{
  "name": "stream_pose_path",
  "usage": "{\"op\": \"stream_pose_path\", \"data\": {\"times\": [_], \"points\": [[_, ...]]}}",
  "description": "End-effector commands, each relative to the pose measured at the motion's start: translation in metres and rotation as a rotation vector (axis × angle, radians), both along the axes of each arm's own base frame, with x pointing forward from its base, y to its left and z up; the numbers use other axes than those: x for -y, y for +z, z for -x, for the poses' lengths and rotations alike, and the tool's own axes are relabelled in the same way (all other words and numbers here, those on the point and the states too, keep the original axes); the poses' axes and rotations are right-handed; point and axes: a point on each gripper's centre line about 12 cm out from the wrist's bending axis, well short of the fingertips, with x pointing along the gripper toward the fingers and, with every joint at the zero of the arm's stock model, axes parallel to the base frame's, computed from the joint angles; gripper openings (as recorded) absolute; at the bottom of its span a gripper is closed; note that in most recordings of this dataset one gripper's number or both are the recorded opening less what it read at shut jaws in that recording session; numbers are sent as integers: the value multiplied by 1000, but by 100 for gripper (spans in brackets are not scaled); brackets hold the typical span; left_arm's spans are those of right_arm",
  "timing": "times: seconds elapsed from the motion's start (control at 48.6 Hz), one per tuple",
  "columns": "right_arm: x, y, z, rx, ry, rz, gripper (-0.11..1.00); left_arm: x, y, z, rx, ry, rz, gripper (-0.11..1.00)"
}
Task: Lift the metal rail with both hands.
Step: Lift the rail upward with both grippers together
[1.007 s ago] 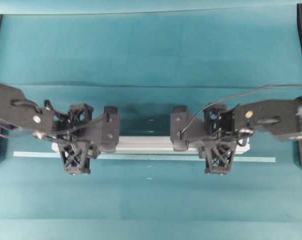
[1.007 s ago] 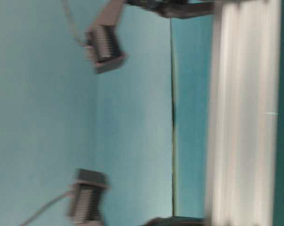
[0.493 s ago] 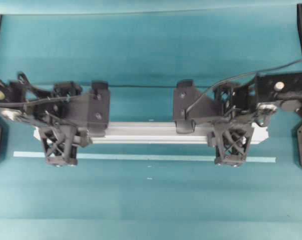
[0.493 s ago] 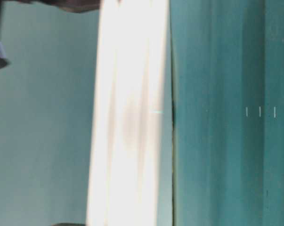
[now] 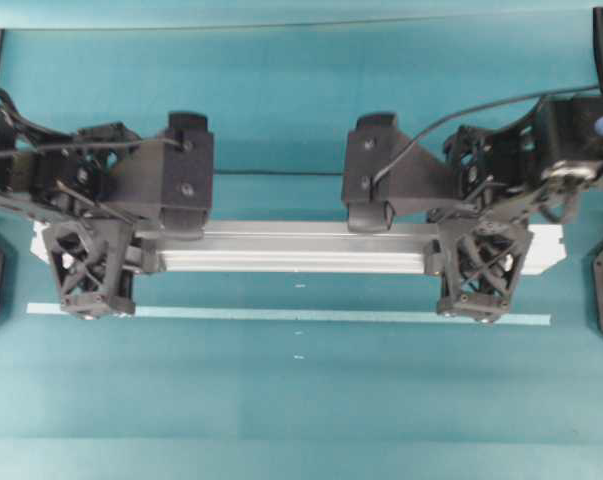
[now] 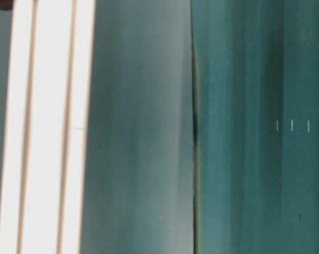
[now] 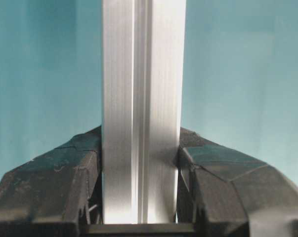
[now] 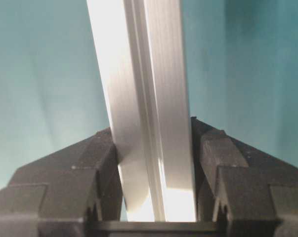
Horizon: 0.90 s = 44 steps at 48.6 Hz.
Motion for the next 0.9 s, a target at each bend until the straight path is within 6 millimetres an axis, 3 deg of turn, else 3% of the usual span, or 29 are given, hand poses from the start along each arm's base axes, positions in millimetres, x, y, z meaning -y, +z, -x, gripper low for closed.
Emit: {"op": "stream_pose_path", "data": {"times": [0.0, 0.267, 0.411, 0.884], "points": [[2, 30, 3, 43, -58, -13, 38, 0, 34, 4, 75, 11, 4, 29], [-2, 83, 11, 56, -78, -9, 38, 4, 79, 11, 100, 3, 7, 29], [-5, 98, 12, 51, -69, 16, 38, 8, 98, 12, 85, -3, 10, 29], [-6, 106, 3, 40, -61, 20, 38, 9, 101, 7, 19, 0, 9, 29]]}}
